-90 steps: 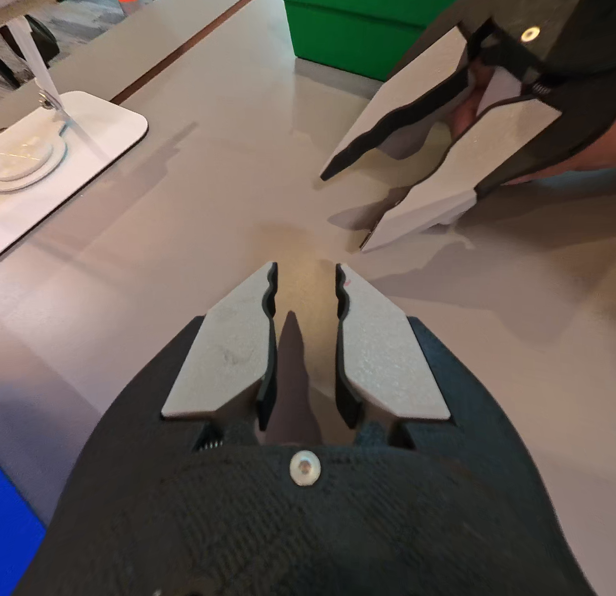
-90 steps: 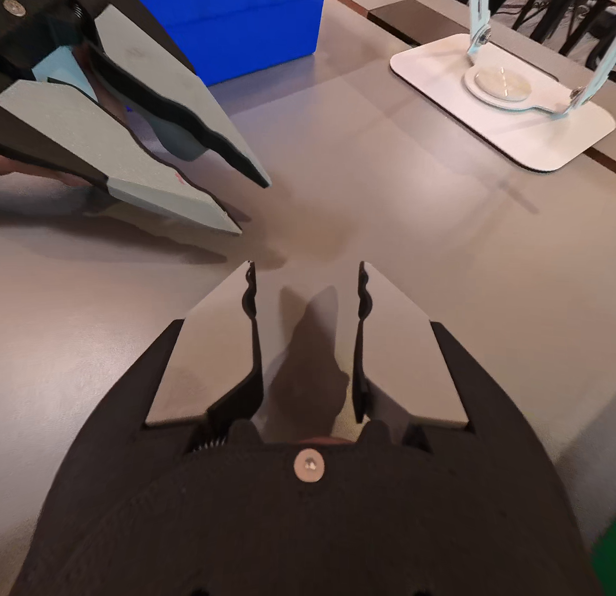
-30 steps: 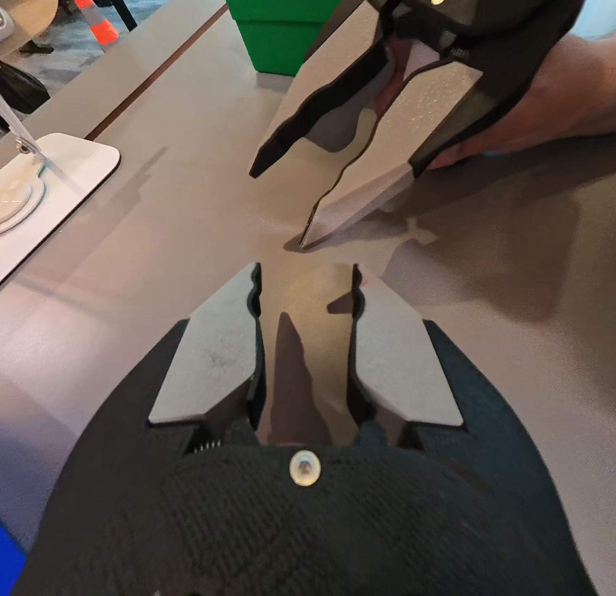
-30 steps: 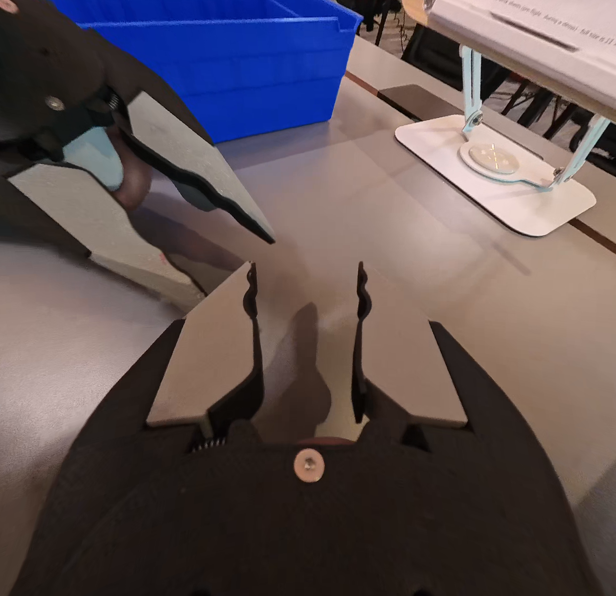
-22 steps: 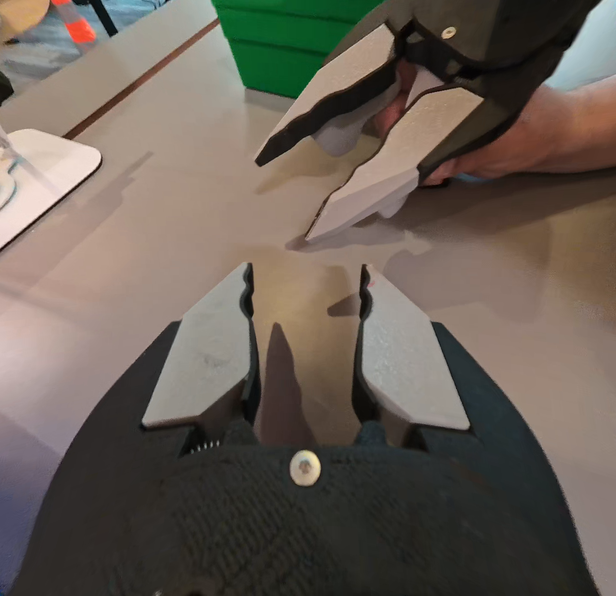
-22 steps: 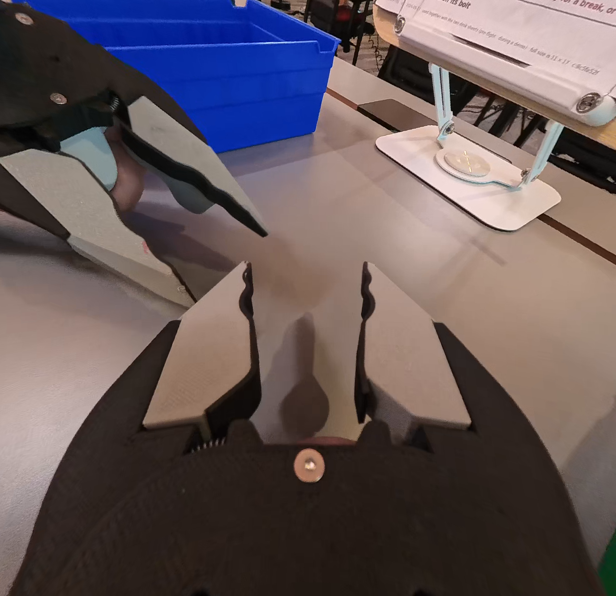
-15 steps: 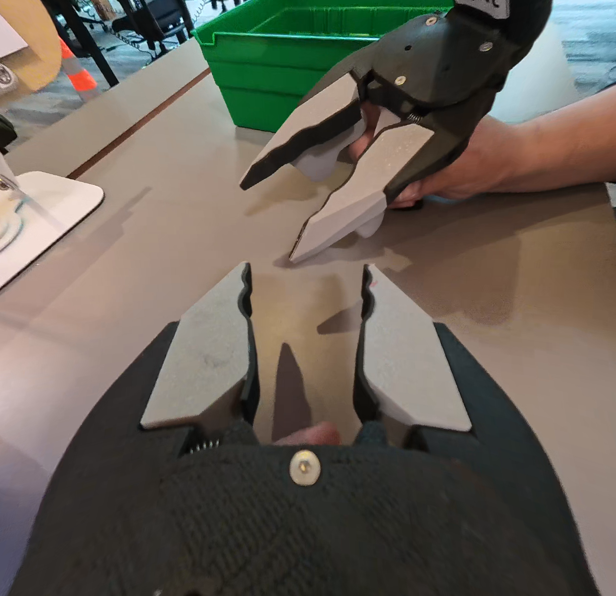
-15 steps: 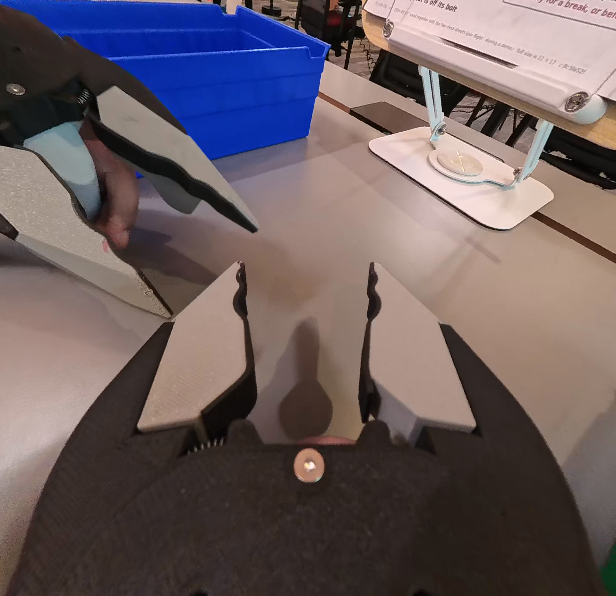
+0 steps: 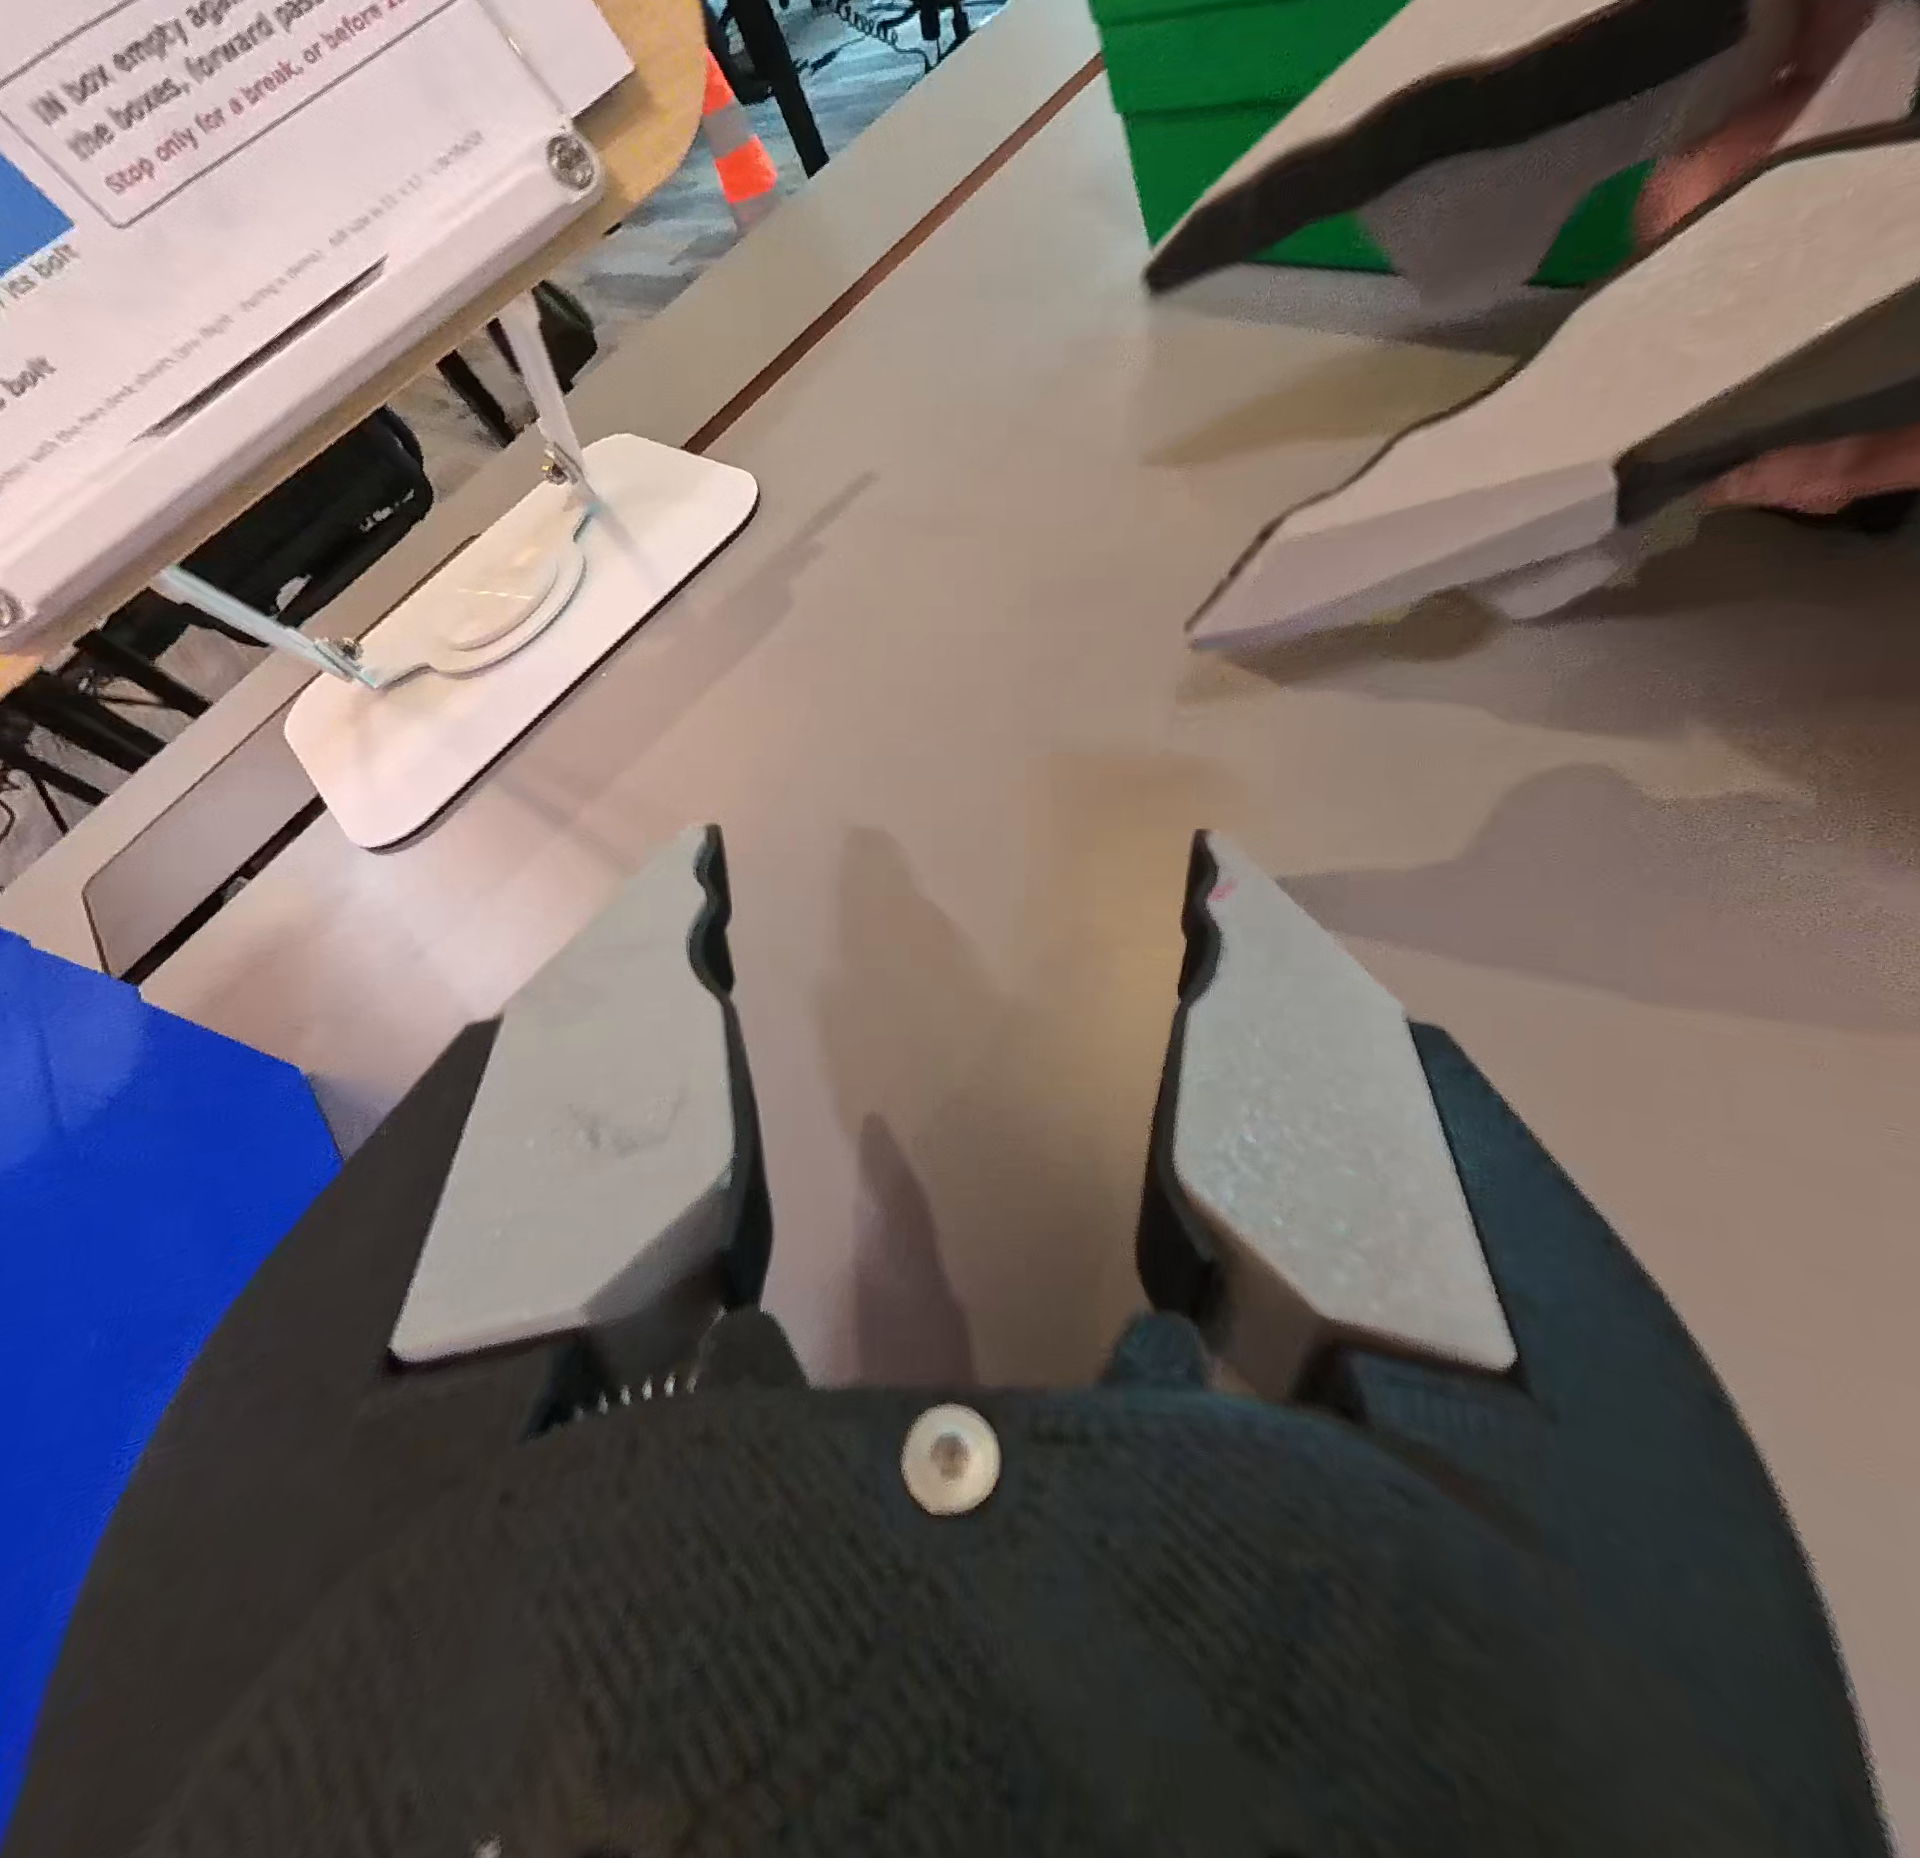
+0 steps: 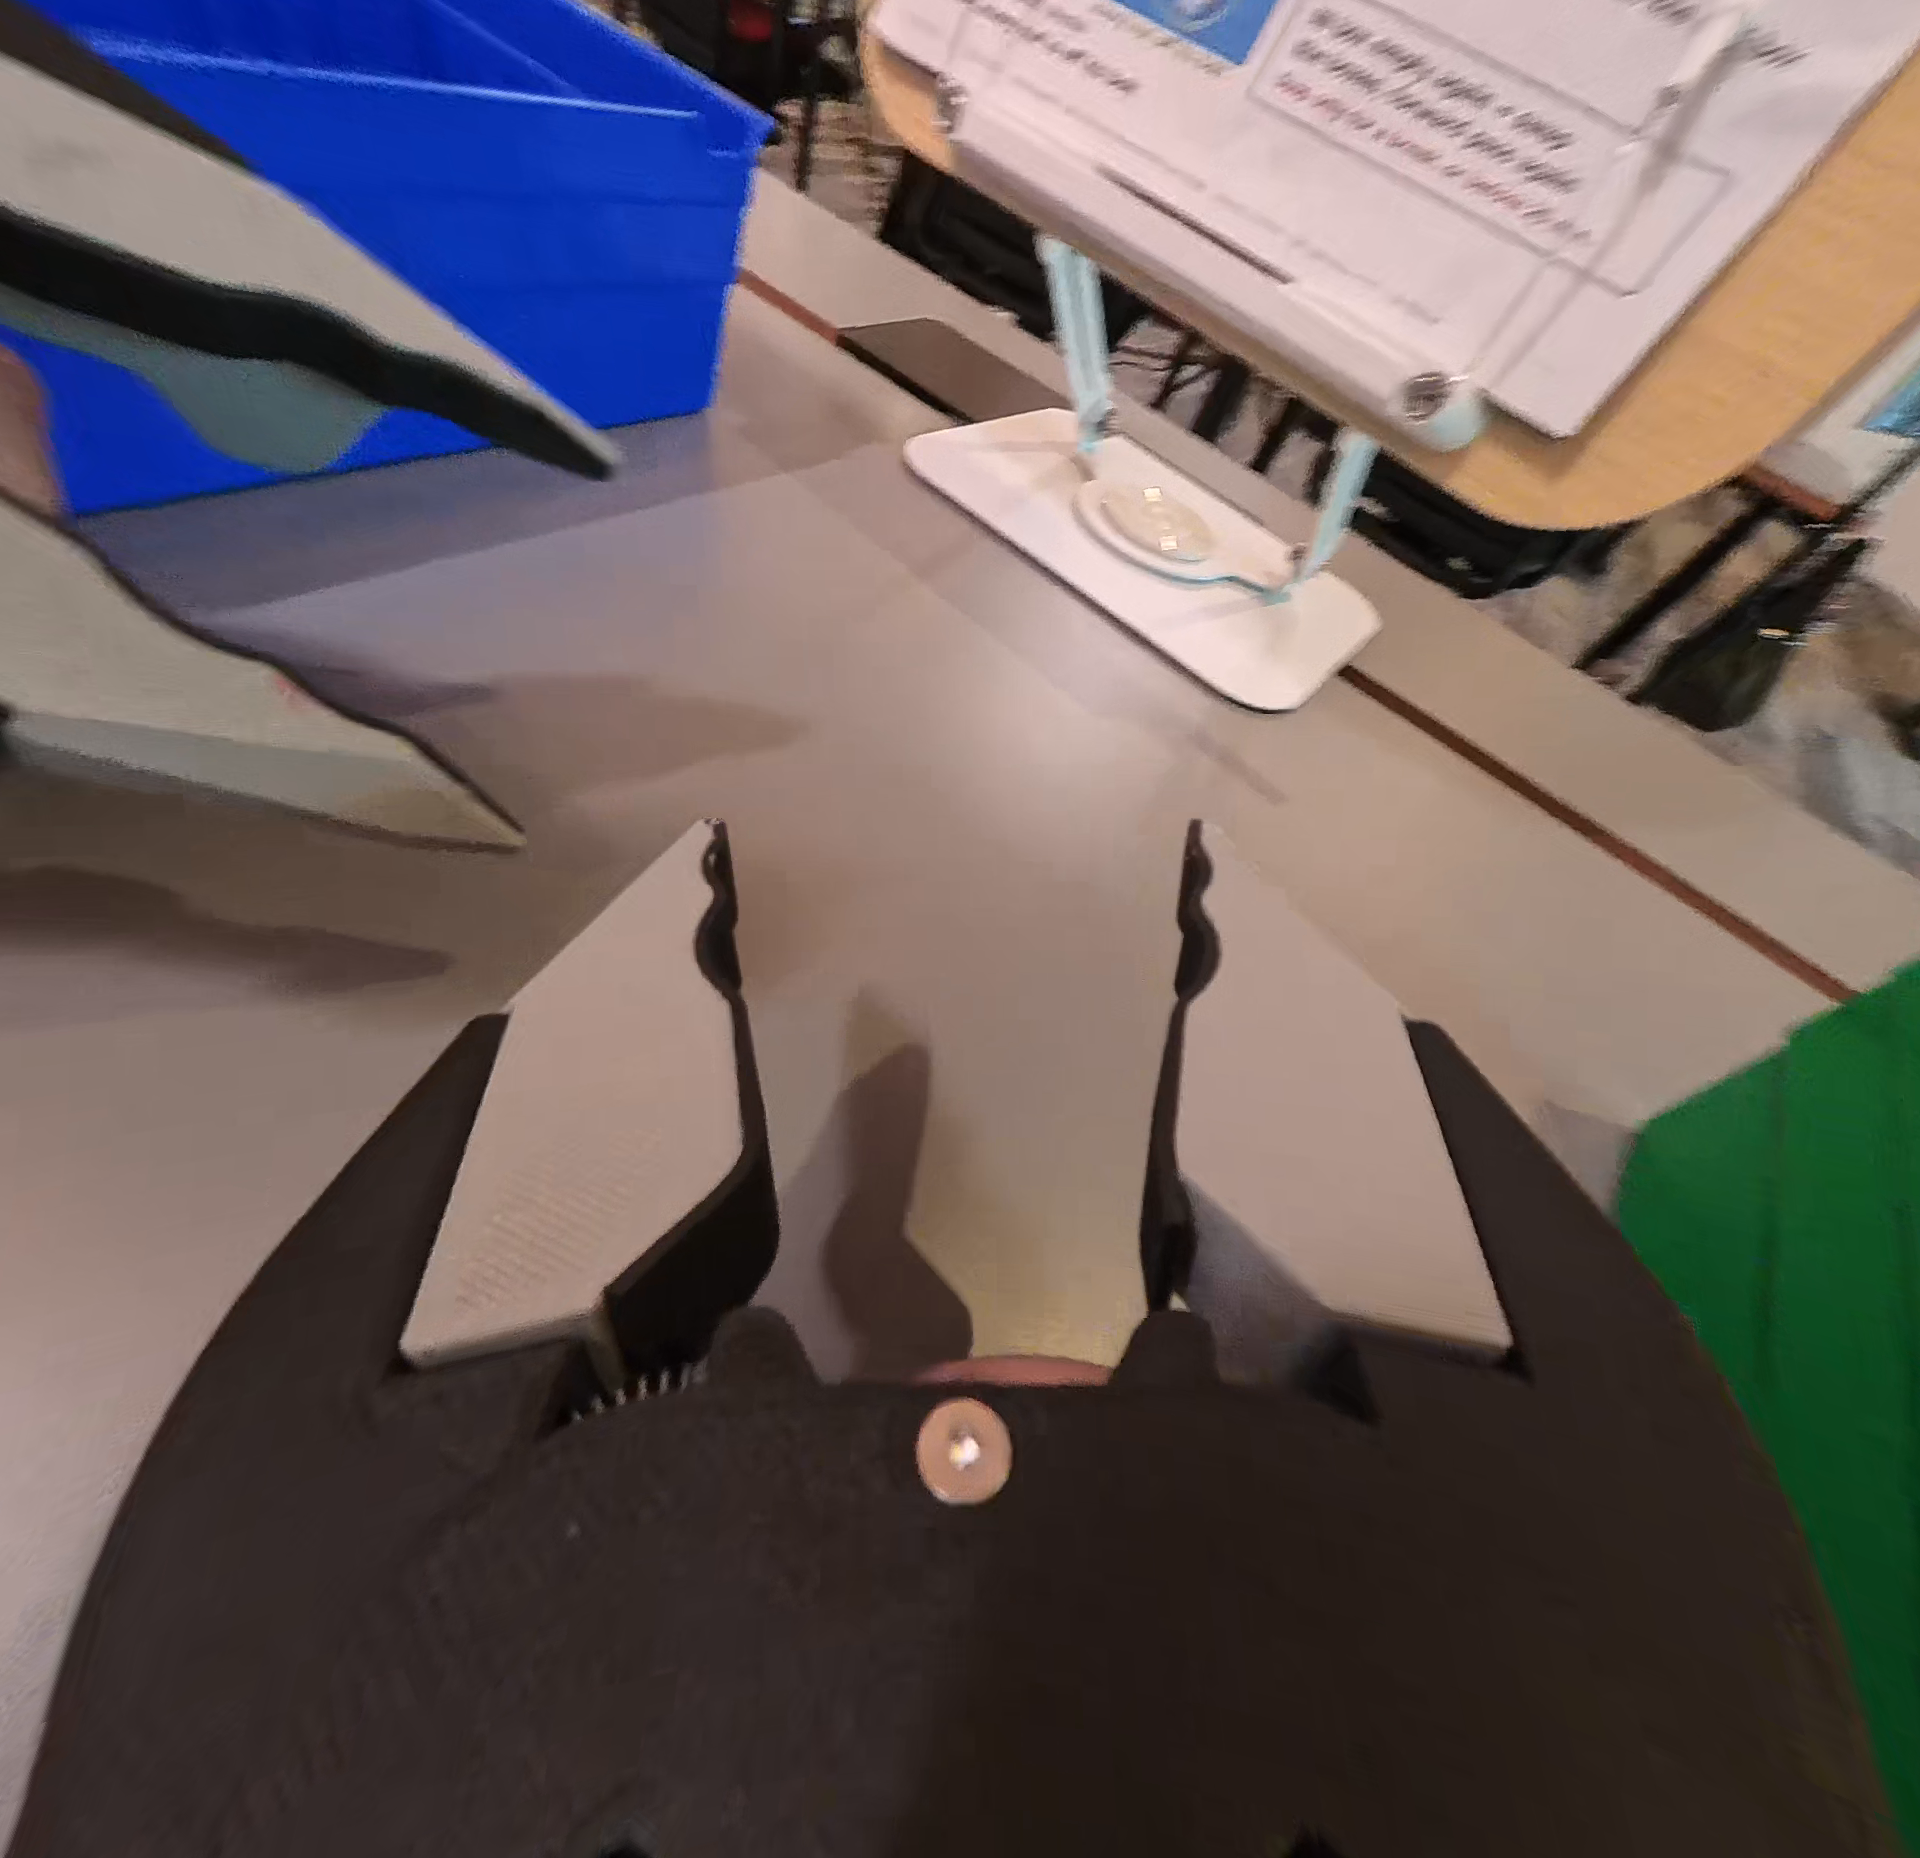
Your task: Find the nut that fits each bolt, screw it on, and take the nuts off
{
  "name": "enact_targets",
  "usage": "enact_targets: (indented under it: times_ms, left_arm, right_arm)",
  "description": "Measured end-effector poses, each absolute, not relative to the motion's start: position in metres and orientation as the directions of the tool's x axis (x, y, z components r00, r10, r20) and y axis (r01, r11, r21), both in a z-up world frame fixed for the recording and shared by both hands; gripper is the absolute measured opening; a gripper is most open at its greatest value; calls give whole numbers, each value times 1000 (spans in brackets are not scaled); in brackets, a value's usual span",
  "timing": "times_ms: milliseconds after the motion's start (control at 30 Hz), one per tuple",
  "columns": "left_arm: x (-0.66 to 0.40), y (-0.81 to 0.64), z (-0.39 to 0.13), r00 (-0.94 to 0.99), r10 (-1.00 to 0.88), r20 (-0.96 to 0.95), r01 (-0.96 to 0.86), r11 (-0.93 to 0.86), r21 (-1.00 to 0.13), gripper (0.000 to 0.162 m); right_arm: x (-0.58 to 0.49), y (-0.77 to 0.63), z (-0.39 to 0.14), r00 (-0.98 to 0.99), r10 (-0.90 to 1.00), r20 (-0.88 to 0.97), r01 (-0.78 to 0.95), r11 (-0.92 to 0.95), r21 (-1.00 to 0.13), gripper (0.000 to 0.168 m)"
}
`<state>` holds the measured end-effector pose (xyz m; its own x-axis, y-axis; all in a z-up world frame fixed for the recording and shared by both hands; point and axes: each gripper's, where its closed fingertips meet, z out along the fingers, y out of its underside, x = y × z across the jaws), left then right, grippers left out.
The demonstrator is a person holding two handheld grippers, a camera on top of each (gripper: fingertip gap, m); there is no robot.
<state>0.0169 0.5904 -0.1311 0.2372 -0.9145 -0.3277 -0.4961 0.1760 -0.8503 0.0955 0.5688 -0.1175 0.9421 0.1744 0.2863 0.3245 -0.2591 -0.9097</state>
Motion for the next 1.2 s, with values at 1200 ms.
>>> enact_targets:
  times_ms: [1200]
  left_arm:
    - [20, 590, -145, 253, -911, -326, -525, 154, -837, 86]
  right_arm:
    - [120, 569, -120, 938, 44, 345, 340, -315, -886, 112]
